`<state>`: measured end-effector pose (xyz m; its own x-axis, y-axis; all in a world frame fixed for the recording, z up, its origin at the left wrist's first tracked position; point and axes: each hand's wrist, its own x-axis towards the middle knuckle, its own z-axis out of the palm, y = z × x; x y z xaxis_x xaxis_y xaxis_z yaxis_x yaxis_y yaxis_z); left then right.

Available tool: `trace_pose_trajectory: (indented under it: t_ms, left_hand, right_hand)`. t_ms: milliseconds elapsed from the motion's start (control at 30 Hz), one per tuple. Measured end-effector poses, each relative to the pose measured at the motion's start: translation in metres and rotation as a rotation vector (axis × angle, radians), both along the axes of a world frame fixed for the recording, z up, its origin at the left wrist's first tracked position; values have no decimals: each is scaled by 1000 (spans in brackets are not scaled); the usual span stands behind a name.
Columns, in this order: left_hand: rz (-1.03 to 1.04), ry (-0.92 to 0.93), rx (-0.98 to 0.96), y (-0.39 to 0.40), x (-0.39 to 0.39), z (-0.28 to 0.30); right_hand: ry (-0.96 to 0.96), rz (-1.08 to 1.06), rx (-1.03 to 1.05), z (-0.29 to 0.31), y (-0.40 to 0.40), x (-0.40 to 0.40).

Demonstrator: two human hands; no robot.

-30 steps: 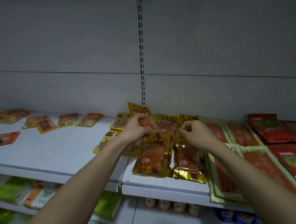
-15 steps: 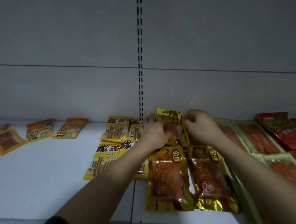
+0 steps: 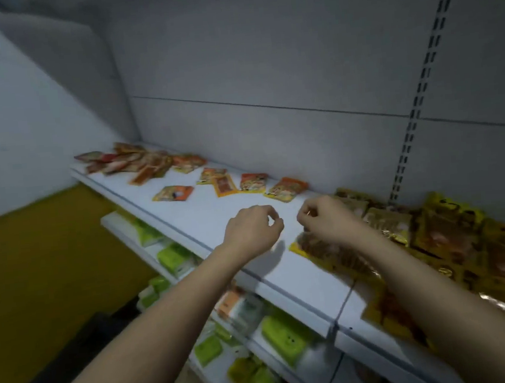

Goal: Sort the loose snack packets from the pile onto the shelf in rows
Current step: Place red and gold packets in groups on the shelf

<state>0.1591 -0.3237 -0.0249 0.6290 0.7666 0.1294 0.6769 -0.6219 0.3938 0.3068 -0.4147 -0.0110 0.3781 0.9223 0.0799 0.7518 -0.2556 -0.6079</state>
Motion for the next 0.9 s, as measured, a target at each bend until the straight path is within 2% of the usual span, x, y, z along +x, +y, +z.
trace_pose_trajectory:
  t_ms: [100, 200, 400, 667, 900]
  left_hand:
    - [115, 64, -10, 13, -64, -5]
    - [203, 32, -11, 29, -109, -3]
    - [300, 33, 35, 70, -172, -19]
    - [282, -51, 26, 186, -244, -42]
    - [151, -146, -51, 264, -245, -57]
  right_hand:
    - [9, 171, -52, -12, 23, -52]
    - [-9, 277, -88, -14, 48, -90]
    - [-43, 338, -88, -15, 119, -153]
    - [-63, 287, -95, -39, 241, -226]
    - [-16, 79, -61, -57, 295, -212]
